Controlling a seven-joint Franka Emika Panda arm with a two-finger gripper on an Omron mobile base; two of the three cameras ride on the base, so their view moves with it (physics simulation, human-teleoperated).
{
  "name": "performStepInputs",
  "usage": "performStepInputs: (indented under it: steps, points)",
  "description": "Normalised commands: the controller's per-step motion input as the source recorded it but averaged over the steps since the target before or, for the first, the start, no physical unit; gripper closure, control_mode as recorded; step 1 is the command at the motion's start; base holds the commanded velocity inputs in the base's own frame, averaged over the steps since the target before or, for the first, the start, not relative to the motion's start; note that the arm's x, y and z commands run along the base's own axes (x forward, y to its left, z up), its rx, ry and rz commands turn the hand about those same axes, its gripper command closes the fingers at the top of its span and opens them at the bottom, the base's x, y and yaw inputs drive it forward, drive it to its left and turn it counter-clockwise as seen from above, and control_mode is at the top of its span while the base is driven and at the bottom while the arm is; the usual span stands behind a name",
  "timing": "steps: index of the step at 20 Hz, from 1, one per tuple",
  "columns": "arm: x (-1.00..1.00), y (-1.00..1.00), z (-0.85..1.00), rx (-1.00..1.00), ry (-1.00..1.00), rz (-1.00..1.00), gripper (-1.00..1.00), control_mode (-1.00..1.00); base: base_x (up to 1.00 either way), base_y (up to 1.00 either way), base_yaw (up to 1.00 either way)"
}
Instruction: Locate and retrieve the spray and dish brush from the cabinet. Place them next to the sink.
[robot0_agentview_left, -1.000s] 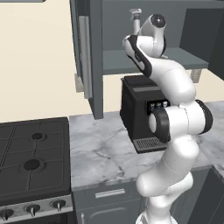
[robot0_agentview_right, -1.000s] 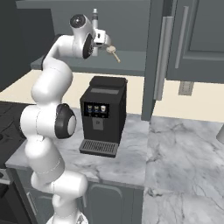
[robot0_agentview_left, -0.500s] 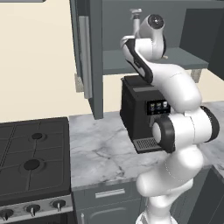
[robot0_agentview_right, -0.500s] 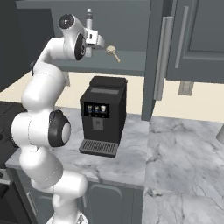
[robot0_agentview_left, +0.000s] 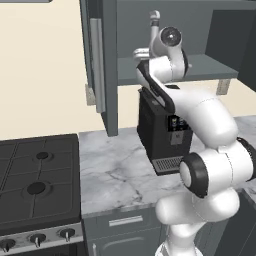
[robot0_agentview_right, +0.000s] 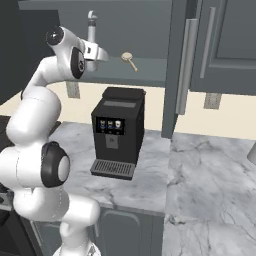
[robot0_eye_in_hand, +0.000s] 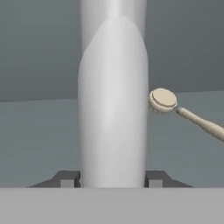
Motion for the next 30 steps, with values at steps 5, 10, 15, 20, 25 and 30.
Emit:
performStepInputs:
  steps: [5, 10, 15, 20, 25, 30]
  points:
    - [-0.47, 0.07, 0.06, 0.00, -0.04, -0.03, 1.00, -1.00, 0.00, 0.00, 0.00]
    - [-0.64, 0.00, 0.05, 0.00, 0.00, -0.03, 1.00, -1.00, 0.00, 0.00, 0.00]
    - [-0.83, 0.00, 0.11, 0.00, 0.00, -0.01, 1.00, -1.00, 0.00, 0.00, 0.00]
    - [-1.00, 0.00, 0.03, 0.00, 0.00, 0.00, 1.00, -1.00, 0.00, 0.00, 0.00]
    - [-1.00, 0.00, 0.01, 0.00, 0.03, 0.00, 1.00, -1.00, 0.00, 0.00, 0.00]
    - [-1.00, 0.00, 0.05, 0.00, 0.08, 0.01, 1.00, -1.00, 0.00, 0.00, 0.00]
